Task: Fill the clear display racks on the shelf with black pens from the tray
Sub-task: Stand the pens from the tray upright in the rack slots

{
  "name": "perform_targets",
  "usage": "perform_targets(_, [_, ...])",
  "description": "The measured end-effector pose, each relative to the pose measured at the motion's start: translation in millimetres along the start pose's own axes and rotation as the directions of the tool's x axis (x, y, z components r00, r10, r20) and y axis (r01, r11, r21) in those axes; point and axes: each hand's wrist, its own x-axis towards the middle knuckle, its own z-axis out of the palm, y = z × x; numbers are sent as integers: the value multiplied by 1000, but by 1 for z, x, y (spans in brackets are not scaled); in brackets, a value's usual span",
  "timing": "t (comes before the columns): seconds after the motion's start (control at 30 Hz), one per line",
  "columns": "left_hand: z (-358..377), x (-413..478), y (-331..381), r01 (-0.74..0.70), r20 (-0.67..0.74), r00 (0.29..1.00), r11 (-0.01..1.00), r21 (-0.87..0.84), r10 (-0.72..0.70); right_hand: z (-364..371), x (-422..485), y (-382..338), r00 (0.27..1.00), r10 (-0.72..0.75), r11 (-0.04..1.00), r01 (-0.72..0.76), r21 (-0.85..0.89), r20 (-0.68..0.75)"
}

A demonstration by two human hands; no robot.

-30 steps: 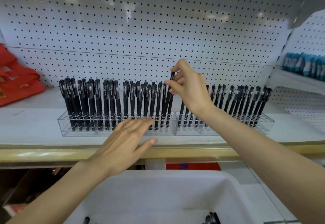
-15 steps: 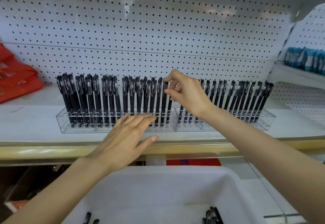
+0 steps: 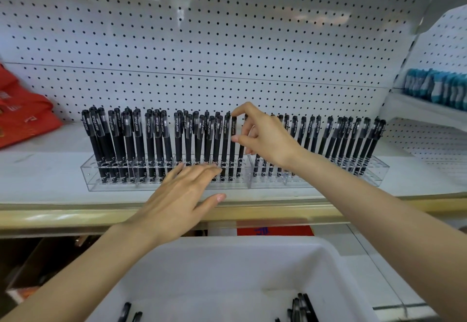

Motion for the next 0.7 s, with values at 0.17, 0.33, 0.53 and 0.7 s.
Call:
perform_targets(0.17, [-8,-5,3,-9,24,1000,1000,-14,10,-14,-6,-15,999,1,999,1,-38,47])
perform_targets(0.33, [-10,-24,7,-25,35,999,998,-59,27,-13,-32,-29,995,-46,998,49,-39,85])
perform_targets(0.53, [1,-59,20,-32,79,996,989,-142,43,13,-113,-36,965,8,999,-19,38,264])
perform_targets(0.7, [24,-77,35,-105,114,986,985,-134,120,43,-180,-23,876,143,957,-241,161,461])
